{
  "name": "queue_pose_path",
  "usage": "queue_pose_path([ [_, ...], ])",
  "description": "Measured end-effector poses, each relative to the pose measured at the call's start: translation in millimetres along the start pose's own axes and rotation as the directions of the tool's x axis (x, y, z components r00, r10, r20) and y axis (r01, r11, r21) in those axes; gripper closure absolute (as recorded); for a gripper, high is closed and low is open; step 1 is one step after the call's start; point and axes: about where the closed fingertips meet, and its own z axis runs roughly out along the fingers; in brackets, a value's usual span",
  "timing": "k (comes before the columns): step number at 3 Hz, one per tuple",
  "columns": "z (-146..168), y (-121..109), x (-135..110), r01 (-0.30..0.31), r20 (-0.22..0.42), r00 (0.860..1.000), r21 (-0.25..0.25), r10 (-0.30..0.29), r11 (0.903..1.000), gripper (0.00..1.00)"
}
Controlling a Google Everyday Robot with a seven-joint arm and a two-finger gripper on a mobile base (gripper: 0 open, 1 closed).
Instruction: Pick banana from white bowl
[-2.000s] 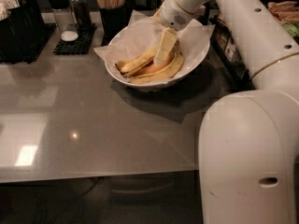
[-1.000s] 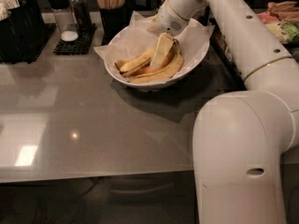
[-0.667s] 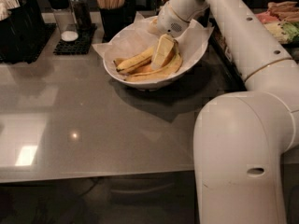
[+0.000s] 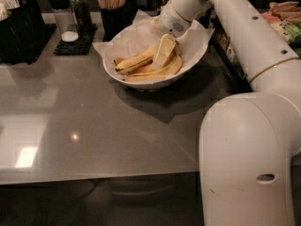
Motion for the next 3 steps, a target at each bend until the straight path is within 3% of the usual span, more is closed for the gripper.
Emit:
queue_pose_path([
  [2,-35.1,1.6,-19.0,0.048,-0.011,0.999,0.087,-0.047,0.9951,0.0],
  [3,-30.2,7.1,-22.2,0.047,0.011,0.999,0.067,-0.048,0.9966,0.12],
])
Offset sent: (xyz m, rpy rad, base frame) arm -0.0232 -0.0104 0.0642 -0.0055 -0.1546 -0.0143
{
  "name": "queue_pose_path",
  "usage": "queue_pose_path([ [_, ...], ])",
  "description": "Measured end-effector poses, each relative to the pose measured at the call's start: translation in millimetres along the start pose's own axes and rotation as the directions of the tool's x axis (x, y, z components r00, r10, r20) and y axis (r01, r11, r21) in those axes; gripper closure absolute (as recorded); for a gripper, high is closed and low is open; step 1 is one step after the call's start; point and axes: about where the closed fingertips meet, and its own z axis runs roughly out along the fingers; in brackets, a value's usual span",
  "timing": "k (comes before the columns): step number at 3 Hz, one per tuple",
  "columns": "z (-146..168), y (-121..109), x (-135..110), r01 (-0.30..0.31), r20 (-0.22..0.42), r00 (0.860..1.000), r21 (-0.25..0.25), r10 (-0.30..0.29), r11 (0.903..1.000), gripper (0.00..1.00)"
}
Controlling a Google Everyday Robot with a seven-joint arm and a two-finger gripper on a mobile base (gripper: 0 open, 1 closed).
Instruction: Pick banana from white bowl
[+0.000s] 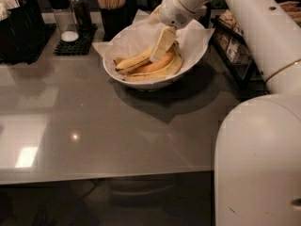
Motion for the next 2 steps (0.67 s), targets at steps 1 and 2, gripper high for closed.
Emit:
queue_pose_path([
  [1,13.7,4.5,1.8,-0.015,0.024,1.0,-0.044,0.016,0.9989,0.11],
  [2,23.7,6.2,5.1,-0.028,0.036,0.999,-0.077,0.031,0.9966,0.08],
])
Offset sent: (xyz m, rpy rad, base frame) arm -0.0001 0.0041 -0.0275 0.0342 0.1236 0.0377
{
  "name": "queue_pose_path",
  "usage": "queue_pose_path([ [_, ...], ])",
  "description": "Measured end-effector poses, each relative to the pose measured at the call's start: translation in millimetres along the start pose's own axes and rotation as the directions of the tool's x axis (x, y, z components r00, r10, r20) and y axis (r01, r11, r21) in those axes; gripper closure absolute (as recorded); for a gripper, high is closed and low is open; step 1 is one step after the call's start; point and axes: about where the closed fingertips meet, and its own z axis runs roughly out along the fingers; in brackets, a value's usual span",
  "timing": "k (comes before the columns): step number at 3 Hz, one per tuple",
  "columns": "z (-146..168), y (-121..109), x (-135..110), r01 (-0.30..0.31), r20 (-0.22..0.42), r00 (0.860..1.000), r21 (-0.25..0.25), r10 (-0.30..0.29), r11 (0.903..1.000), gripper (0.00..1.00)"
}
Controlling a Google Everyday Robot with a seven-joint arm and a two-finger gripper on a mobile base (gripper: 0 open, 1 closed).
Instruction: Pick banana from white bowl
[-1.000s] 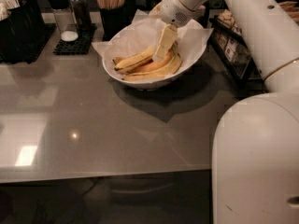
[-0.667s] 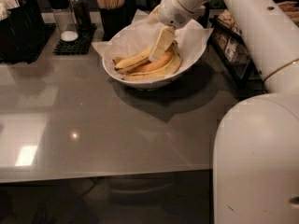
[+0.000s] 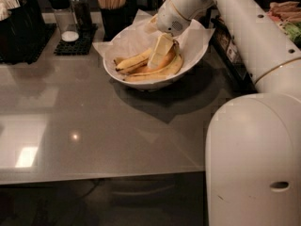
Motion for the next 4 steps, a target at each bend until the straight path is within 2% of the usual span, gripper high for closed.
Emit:
queue_pose_path([
  [1,6.2,-0.1,4.4,-0.014,0.008,1.0,-0.02,0.014,0.9997,0.09],
  [4,15.3,-0.8,9.9,-0.031,0.017,0.999,-0.044,0.031,0.9985,0.6],
])
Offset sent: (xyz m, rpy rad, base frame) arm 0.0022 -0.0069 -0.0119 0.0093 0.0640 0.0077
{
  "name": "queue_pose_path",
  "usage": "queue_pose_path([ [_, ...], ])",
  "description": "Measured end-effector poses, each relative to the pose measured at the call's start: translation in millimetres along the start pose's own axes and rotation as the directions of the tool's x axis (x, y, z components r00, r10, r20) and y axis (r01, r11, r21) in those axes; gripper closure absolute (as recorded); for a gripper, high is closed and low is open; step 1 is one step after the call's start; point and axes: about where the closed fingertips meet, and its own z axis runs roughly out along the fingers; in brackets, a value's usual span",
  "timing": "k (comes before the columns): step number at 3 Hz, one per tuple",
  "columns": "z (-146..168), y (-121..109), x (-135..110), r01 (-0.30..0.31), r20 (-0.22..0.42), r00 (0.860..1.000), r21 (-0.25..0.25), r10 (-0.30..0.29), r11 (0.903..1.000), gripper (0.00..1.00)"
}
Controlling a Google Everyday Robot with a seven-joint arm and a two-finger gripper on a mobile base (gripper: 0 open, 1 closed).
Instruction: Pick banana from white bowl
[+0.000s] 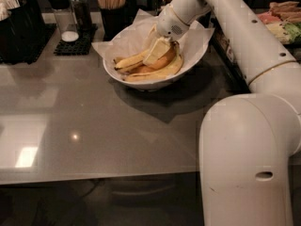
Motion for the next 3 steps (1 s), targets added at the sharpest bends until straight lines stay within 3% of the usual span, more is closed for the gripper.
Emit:
queue_pose_path([
  [1,-0.4,-0.1,-1.0,0.004,-0.001,1.0,0.002,-0.004,1.0,0.91],
  [2,-19.2,-1.2,-9.1,0.029,-0.013,1.0,0.053,-0.029,0.9982,1.0],
  [3,-43.3,0.3,-20.1,0.067,-0.028,0.998,0.109,-0.065,0.9918,1.0],
])
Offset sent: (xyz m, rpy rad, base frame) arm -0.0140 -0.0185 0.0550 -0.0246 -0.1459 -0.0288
